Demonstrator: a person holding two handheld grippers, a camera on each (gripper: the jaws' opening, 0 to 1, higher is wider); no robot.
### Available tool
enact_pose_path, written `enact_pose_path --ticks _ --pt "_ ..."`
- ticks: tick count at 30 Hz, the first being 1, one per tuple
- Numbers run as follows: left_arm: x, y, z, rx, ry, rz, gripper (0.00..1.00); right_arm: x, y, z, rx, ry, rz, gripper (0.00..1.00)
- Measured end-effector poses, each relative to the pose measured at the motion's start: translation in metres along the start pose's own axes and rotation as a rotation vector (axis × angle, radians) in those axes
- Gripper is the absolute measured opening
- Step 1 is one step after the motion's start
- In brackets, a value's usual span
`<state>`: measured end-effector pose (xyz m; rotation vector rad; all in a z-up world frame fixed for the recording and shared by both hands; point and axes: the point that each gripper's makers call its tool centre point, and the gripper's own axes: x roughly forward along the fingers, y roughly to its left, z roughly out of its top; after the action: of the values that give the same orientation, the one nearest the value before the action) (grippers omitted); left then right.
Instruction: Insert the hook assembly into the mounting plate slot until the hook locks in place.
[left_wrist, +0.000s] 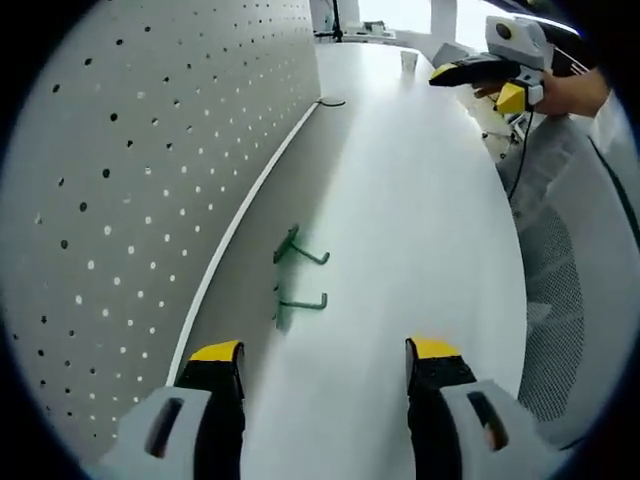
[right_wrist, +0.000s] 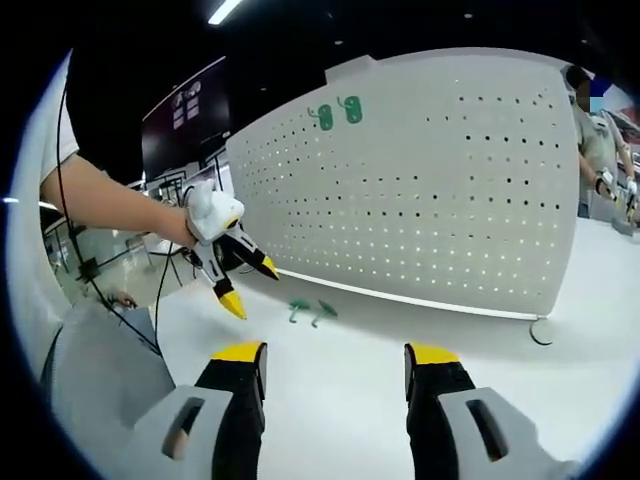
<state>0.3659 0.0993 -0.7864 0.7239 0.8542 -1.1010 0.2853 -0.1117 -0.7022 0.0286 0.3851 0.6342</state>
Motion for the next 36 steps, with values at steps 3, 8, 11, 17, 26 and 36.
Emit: enact_pose_path --ticks 3,8,11,17,26,36 --pt "0.003 0.001 0.0 0.006 0.007 -0.006 0.67 0.0 0.0 0.0 0.0 0.002 -0.002 0.54" --pt "0.009 0.002 0.001 0.016 0.019 -0.019 0.67 -0.001 -0.001 0.001 0.001 -0.002 -0.004 0.53" --pt "0.013 0.003 0.002 0.024 0.027 -0.026 0.67 -0.001 -0.001 0.002 0.002 -0.006 -0.007 0.53" --pt "0.017 0.006 0.003 0.026 0.039 -0.028 0.66 -0.001 -0.003 0.003 0.006 -0.01 -0.011 0.53" --pt "0.025 0.007 0.002 0.036 0.057 -0.042 0.65 -0.002 -0.006 0.002 0.017 -0.013 -0.021 0.53" --pt "0.034 0.009 0.0 0.058 0.085 -0.064 0.65 -0.003 -0.008 0.003 0.023 -0.014 -0.03 0.53"
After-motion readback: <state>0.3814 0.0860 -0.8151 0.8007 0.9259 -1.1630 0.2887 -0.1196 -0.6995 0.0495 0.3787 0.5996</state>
